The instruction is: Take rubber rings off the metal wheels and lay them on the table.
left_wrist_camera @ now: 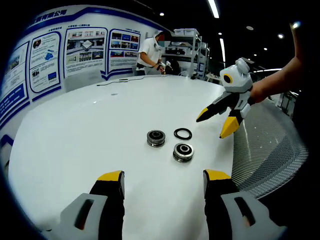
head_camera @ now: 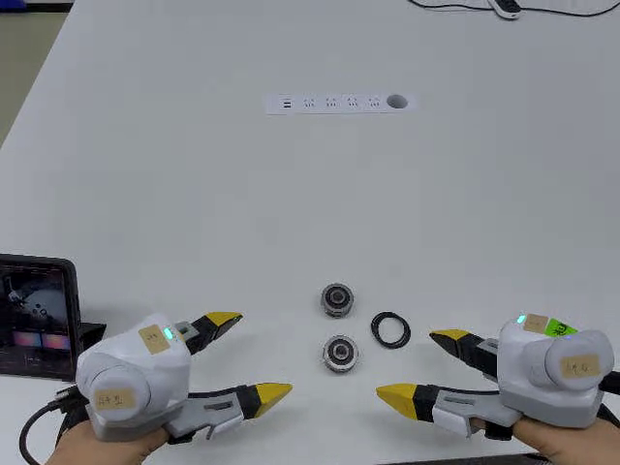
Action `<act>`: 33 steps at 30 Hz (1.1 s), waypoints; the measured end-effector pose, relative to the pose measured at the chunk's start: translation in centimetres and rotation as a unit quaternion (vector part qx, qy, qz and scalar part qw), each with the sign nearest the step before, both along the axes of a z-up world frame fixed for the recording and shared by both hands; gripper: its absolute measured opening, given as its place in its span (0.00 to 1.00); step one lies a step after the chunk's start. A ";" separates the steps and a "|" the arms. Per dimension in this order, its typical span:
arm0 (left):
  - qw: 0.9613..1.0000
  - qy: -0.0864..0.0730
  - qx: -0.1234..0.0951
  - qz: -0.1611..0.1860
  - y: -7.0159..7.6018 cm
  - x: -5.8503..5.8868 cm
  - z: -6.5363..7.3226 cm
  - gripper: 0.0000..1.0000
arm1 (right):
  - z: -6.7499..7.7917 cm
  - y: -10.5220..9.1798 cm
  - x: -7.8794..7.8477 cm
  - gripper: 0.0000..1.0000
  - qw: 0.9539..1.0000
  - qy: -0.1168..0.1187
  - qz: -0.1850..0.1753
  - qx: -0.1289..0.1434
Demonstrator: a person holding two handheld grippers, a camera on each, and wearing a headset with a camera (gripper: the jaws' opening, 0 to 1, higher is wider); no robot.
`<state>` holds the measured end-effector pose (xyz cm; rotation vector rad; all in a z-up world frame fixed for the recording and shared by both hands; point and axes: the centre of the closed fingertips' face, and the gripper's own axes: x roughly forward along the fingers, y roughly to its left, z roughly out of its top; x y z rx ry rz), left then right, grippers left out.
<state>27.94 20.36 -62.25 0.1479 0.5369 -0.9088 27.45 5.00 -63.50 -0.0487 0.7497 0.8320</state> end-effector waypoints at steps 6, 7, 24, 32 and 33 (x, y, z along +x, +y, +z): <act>1.000 0.000 -0.004 0.006 0.4 -0.9 0.2 0.69 | 0.1 -0.2 -0.4 0.84 0.999 -0.030 0.009 -0.029; 1.000 -0.001 -0.004 0.008 0.5 -1.0 0.2 0.69 | 0.0 -0.2 -0.7 0.84 0.999 -0.030 0.012 -0.031; 1.000 -0.013 0.007 0.016 1.3 -2.1 0.6 0.73 | -0.5 -0.3 -1.9 0.98 0.997 -0.048 0.018 -0.056; 1.000 -0.018 0.012 0.019 1.4 -2.2 0.7 0.72 | -0.3 -0.4 -1.7 0.99 0.997 -0.051 0.015 -0.054; 1.000 -0.019 0.012 0.020 1.4 -2.2 0.7 0.72 | -0.3 -0.5 -1.7 0.98 0.997 -0.051 0.015 -0.054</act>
